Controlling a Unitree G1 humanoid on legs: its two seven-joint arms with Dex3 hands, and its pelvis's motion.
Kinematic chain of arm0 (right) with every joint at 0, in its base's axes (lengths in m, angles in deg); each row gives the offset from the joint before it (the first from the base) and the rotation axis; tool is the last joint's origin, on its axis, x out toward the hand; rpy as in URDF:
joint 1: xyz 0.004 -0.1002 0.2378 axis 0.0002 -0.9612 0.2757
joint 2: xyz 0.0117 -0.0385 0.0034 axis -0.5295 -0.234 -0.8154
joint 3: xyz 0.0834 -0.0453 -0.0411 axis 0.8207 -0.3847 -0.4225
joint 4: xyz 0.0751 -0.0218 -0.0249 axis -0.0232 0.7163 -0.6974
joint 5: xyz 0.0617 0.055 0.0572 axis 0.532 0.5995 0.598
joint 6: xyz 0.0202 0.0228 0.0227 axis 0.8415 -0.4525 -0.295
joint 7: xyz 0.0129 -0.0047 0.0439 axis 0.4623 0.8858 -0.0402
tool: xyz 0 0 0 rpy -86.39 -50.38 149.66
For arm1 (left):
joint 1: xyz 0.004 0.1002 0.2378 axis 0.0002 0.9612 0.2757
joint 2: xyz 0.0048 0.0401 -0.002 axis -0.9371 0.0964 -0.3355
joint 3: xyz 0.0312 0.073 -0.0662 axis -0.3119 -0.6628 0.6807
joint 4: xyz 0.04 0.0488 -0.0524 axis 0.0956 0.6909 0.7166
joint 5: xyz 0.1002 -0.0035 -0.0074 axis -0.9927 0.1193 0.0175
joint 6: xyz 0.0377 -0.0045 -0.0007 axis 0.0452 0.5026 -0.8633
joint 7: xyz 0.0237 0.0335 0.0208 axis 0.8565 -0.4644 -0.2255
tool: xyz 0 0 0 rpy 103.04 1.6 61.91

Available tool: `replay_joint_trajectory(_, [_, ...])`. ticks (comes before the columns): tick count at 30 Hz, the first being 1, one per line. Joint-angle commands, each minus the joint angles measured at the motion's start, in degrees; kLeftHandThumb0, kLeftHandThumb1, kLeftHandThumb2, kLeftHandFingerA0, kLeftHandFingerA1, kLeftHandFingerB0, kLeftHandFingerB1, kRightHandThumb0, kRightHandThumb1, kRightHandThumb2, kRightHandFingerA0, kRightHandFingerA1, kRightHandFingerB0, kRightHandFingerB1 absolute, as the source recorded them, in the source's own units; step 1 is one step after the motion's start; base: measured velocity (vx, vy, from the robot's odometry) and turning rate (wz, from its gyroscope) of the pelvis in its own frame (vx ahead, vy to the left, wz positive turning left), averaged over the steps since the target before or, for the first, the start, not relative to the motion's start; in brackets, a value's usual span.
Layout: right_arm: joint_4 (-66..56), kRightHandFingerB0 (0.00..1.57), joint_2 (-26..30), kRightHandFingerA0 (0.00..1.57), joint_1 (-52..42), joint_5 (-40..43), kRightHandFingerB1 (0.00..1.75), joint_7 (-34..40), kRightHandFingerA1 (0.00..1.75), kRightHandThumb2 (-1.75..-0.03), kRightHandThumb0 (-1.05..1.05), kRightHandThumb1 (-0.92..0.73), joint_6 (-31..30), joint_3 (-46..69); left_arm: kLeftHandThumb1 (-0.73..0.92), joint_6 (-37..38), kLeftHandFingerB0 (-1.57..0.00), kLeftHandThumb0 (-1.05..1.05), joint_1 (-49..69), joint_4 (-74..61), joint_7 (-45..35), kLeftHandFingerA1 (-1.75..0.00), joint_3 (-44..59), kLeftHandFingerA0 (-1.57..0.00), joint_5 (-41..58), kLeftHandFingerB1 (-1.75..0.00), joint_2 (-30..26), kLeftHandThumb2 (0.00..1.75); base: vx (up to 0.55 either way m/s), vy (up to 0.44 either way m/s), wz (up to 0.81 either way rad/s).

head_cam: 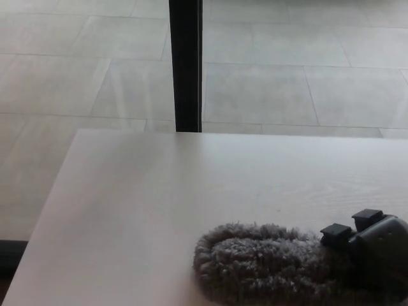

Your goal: The robot uses its right hand to pick up the duster kept in the middle of the desk and use it to wipe the desk by swiping its surface twice

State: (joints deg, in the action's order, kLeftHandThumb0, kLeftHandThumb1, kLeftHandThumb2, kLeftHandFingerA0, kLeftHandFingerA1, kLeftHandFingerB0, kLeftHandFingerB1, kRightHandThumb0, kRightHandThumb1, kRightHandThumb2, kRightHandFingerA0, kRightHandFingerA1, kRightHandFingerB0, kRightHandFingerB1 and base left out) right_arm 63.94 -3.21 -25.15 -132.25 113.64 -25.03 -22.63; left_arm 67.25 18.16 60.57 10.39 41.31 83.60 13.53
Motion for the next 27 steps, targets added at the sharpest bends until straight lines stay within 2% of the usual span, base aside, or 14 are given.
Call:
replay_joint_trajectory(1, [12.14,0.83,3.71,0.89,-6.79,-1.4,1.12,-5.17,1.73,-0.64,-0.29,-0.53,-17.29,1.15,0.67,3.36,-0.48,-0.54,1.06,-0.9,-2.41,-0.58,0.1,-0.45,0.97,-0.45,-0.34,0.6,0.0,0.0,0.0])
replay_joint_trajectory(2, [12.53,0.77,3.41,0.87,-6.93,-0.82,1.44,-5.69,1.75,-0.66,-0.32,-0.53,-18.24,1.75,0.67,3.23,-0.43,-0.53,1.14,-1.08,-3.13,-0.61,0.32,-0.39,1.32,-0.47,-0.36,0.6,0.0,0.0,0.0])
replay_joint_trajectory(5, [13.36,0.76,2.68,0.89,-7.29,0.83,1.51,-8.55,1.75,-0.69,-0.32,-0.58,-19.59,3.49,0.68,2.54,-0.48,-0.53,1.2,-1.41,-3.15,-0.6,0.3,-0.43,1.46,-0.47,-0.44,0.6,0.0,0.0,0.0])
replay_joint_trajectory(6, [13.77,0.89,2.01,1.16,-7.39,1.65,1.18,-10.98,1.36,-0.92,-0.46,-0.45,-21.19,4.35,0.67,3.33,-0.48,-0.53,1.32,-1.01,-2.75,-0.55,-0.08,-0.45,0.87,-0.44,-0.44,0.6,0.0,0.0,0.0])
replay_joint_trajectory(8, [14.0,0.89,1.69,1.16,-7.4,1.83,1.18,-12.02,1.36,-0.92,-0.46,-0.45,-21.86,4.86,0.67,3.69,-0.48,-0.53,1.37,-0.85,-2.64,-0.55,-0.27,-0.45,0.62,-0.44,-0.45,0.6,0.0,0.0,0.0])
replay_joint_trajectory(9, [14.3,0.75,1.08,0.89,-7.44,1.89,1.46,-12.12,1.75,-0.65,-0.4,-0.62,-24.05,5.06,0.67,3.44,-0.49,-0.54,1.27,-0.75,-2.33,-0.55,-0.1,-0.47,0.76,-0.44,-0.41,0.6,0.0,0.0,0.0])
replay_joint_trajectory(10, [15.24,0.81,-0.41,1.14,-7.13,2.85,1.17,-16.31,1.38,-0.92,-0.53,-0.5,-27.65,5.86,0.68,3.1,-0.47,-0.53,1.2,-0.74,-3.1,-0.58,0.52,-0.43,1.49,-0.46,-0.32,0.6,0.0,0.0,0.0])
replay_joint_trajectory(12, [16.2,0.78,-2.25,1.12,-6.7,3.88,1.05,-21.01,1.32,-0.92,-0.44,-0.47,-31.86,6.89,0.67,3.91,-0.48,-0.55,1.63,-1.41,-2.93,-0.56,-0.29,-0.46,0.76,-0.44,-0.25,0.6,0.0,0.0,0.0])
replay_joint_trajectory(15, [16.48,0.76,-2.85,1.09,-6.37,4.23,1.06,-23.13,1.31,-0.94,-0.44,-0.49,-33.02,7.45,0.68,3.95,-0.49,-0.54,1.67,-1.61,-3.0,-0.55,-0.36,-0.45,0.73,-0.45,-0.24,0.6,0.0,0.0,0.0])
replay_joint_trajectory(16, [17.09,0.65,-3.7,0.74,-5.55,3.89,1.26,-25.74,1.75,-0.6,-0.42,-0.7,-35.56,7.22,0.66,3.52,-0.51,-0.53,1.37,-1.19,-2.68,-0.56,-0.08,-0.45,0.93,-0.45,-0.15,0.6,0.0,0.0,0.0])
replay_joint_trajectory(19, [17.59,0.69,-4.59,0.76,-3.49,4.58,1.02,-29.71,1.71,-0.6,-0.45,-0.67,-38.05,8.08,0.66,3.4,-0.5,-0.53,1.22,-1.15,-2.53,-0.53,-0.14,-0.47,0.85,-0.43,-0.14,0.6,0.0,0.0,0.0])
replay_joint_trajectory(22, [18.13,0.65,-4.92,0.74,-1.3,5.24,1.08,-34.64,1.71,-0.62,-0.45,-0.69,-39.8,8.76,0.67,3.53,-0.5,-0.53,1.29,-1.18,-2.87,-0.53,-0.34,-0.47,0.65,-0.43,-0.31,0.6,0.0,0.0,0.0])
replay_joint_trajectory(24, [18.45,0.71,-4.66,0.76,0.17,5.17,0.81,-37.42,1.6,-0.58,-0.42,-0.61,-40.23,8.76,0.66,3.37,-0.52,-0.55,1.18,-1.23,-2.84,-0.57,-0.49,-0.47,0.52,-0.45,-0.33,0.6,0.0,0.0,0.0])
replay_joint_trajectory(27, [18.7,0.68,-4.12,0.79,2.3,4.85,0.7,-40.62,1.57,-0.57,-0.43,-0.59,-40.86,8.54,0.65,3.22,-0.54,-0.55,1.04,-1.41,-2.59,-0.57,-0.33,-0.48,0.72,-0.44,-0.18,0.59,0.0,0.0,0.0])
